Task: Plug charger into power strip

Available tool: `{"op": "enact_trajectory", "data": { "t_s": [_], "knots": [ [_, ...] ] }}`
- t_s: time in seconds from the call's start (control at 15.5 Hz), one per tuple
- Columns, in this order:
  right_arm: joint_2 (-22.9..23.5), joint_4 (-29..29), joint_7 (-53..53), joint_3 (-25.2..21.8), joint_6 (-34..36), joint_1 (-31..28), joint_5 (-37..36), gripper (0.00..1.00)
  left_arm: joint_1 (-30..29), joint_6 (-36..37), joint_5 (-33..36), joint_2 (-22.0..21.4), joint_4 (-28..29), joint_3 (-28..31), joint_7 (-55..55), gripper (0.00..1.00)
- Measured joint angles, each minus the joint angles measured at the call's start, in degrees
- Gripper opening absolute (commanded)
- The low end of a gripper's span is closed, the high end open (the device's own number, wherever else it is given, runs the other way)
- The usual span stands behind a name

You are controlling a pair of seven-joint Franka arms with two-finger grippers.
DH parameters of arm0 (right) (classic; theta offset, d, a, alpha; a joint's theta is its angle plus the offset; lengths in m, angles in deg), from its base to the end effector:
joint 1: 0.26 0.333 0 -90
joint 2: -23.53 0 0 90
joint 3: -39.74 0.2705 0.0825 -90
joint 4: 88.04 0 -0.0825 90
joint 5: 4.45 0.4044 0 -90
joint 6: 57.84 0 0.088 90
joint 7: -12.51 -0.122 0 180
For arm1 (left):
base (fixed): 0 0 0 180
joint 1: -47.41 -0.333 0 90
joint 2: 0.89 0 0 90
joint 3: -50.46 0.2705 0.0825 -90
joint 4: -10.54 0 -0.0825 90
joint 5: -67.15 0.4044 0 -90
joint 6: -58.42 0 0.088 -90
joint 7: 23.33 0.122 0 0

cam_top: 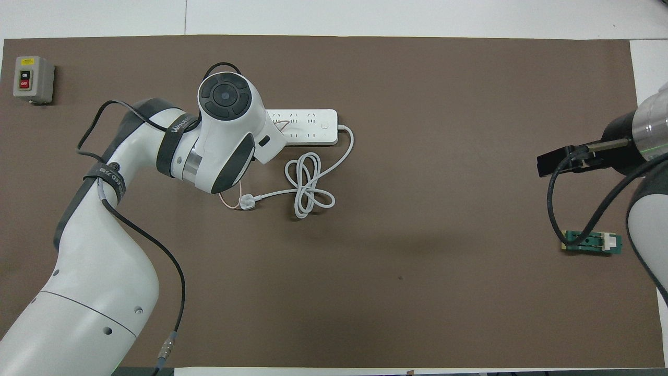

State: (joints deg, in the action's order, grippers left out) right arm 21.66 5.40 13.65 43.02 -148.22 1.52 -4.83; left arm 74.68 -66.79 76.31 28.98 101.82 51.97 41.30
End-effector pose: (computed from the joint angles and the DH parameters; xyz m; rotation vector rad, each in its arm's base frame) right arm 0.5634 0.0495 0.5536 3.1276 0.1695 -0.0321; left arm 0.6257 -0.2951 0.2732 -2.0006 2.2080 -0.0264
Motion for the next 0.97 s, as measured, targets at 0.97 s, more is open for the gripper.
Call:
{"op": "enact_trajectory", "data": {
  "t_s": [0.97],
  "knots": [
    [0.0, 0.0, 0.0, 0.0, 0.0, -0.1, 0.0, 1.0, -3.0, 8.1, -7.6, 4.6, -8.4, -1.0, 8.2, 0.0]
  ]
}}
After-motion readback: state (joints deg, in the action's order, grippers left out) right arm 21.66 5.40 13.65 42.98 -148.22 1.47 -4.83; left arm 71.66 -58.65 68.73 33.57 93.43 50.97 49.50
